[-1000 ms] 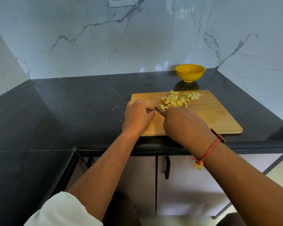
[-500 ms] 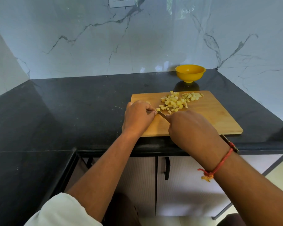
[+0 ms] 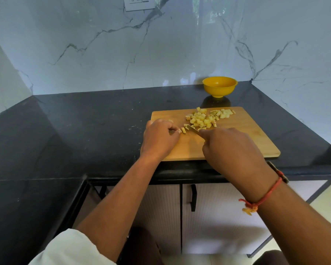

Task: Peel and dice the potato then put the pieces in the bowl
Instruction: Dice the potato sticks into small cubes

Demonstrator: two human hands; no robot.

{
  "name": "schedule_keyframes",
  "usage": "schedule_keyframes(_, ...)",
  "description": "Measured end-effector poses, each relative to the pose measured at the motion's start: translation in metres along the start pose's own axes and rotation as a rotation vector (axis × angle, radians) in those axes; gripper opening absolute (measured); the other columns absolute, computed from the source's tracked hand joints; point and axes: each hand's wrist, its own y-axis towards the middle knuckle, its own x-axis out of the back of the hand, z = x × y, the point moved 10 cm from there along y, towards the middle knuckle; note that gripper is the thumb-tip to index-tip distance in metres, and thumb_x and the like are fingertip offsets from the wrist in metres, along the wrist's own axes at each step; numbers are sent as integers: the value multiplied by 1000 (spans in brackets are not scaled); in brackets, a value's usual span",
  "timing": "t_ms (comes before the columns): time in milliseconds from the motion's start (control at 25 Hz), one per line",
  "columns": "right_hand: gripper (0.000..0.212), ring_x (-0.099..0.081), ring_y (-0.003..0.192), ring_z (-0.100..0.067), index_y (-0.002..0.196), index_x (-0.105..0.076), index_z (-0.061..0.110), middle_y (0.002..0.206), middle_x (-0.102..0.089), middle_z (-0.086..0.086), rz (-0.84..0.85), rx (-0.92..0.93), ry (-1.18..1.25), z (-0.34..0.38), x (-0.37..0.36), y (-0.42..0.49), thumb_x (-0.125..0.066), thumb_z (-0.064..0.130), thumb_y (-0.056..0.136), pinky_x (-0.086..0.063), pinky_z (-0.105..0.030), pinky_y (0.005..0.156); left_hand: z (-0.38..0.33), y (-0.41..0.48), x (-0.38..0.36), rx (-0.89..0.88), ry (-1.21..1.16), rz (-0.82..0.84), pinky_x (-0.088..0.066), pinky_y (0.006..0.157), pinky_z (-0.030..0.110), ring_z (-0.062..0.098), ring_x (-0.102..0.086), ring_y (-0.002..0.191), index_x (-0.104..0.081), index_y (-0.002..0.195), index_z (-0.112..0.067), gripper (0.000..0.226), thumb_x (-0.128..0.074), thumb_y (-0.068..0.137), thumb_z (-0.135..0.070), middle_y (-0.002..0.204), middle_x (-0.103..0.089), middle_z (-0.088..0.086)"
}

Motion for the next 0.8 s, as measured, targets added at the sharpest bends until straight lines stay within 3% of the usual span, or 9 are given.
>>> schedule_keyframes(120, 51, -63, 104, -21, 150, -43, 36, 119, -65, -4, -79, -13, 48, -2, -2, 1, -47, 20, 102, -53, -34, 84, 0, 0, 0, -2, -1, -6, -37, 98, 33, 16, -43, 120, -75, 105, -31, 17, -63, 94, -37, 120, -64, -10)
schedule_keyframes(280, 47, -58, 88, -17, 147, -47, 35, 99, -60, 1, -55, 4, 71, 1, -9, 10, -47, 21, 101, -49, -30, 75, 0, 0, 0, 8, -9, 4, -37, 100, 33, 14, -42, 119, -74, 106, -30, 17, -64, 94, -36, 121, -64, -10)
schedule_keyframes(440, 50, -62, 99, -20, 149, -44, 34, 112, -64, -3, -11, 1, 75, 5, -15, 12, -50, 22, 101, -54, -34, 83, 0, 0, -1, 14, -7, 12, -39, 99, 34, 12, -41, 118, -74, 108, -30, 18, -62, 95, -35, 122, -63, -9)
schedule_keyframes(600, 48, -57, 87, -16, 147, -46, 34, 96, -59, 0, -72, 30, 80, 6, -14, 9, -49, 22, 101, -52, -32, 77, 1, -1, -2, 3, -9, 6, -41, 97, 35, 13, -42, 117, -72, 108, -32, 21, -64, 92, -44, 118, -63, -12)
schedule_keyframes(800, 48, -60, 92, -18, 148, -45, 35, 108, -65, -1, -87, 29, 99, 2, -10, 7, -45, 24, 102, -52, -32, 79, -2, 1, -4, -28, 5, -6, -45, 93, 35, 9, -42, 109, -69, 107, -36, 27, -69, 86, -53, 110, -64, -16)
